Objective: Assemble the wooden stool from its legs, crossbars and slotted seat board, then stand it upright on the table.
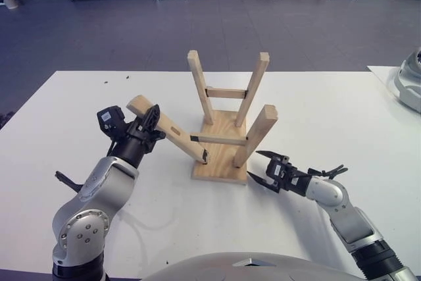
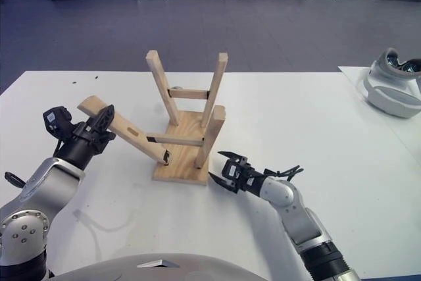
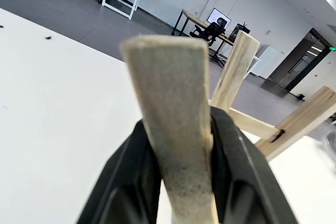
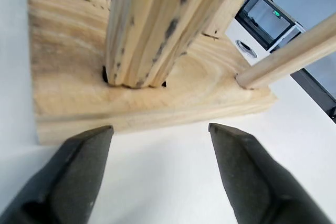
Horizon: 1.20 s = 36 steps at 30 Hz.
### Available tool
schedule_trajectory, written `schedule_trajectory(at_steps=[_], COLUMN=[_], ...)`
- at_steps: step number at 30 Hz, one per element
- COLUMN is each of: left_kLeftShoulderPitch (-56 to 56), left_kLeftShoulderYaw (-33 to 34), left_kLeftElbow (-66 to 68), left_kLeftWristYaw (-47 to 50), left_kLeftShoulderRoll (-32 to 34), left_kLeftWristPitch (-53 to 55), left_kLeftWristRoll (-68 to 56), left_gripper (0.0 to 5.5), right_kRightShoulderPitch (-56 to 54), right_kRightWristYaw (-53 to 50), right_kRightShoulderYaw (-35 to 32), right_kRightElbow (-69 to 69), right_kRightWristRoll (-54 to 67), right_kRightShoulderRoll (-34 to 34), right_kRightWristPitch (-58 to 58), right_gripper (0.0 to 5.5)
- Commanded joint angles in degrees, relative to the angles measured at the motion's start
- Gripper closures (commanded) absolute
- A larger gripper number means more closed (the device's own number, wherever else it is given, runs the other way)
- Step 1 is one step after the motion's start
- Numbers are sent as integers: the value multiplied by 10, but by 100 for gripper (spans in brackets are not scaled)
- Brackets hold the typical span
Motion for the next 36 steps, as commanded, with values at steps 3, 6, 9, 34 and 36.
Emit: schedule_trajectory(at_steps=[3, 6, 9, 34, 36], left_kLeftShoulderPitch=[13, 24, 51, -22, -31], left_kLeftShoulderYaw=[-90, -118, -127, -208, -188], left_kLeftElbow=[23, 3, -18, 20, 7], left_kLeftWristYaw=[10, 4, 7, -86, -110], left_kLeftShoulderRoll=[25, 26, 17, -1, -23], left_kLeftWristPitch=[58, 57, 54, 66, 48], left_kLeftWristRoll=[132, 172, 197, 371, 354], left_gripper=[446, 446, 446, 367, 327], right_kRightShoulderPitch=[4, 26, 8, -258, -254], right_kRightWristYaw=[-13, -17, -30, -146, -153], right_kRightShoulderYaw=[-112, -198, -270, -133, -129], right_kRightElbow=[-58, -155, -241, -380, -382], right_kRightWristRoll=[97, 217, 351, 372, 363], right_kRightShoulderRoll=[-6, -8, -26, -88, -80], right_kRightWristPitch=[27, 92, 180, 433, 435], right_gripper=[210, 210, 210, 210, 210])
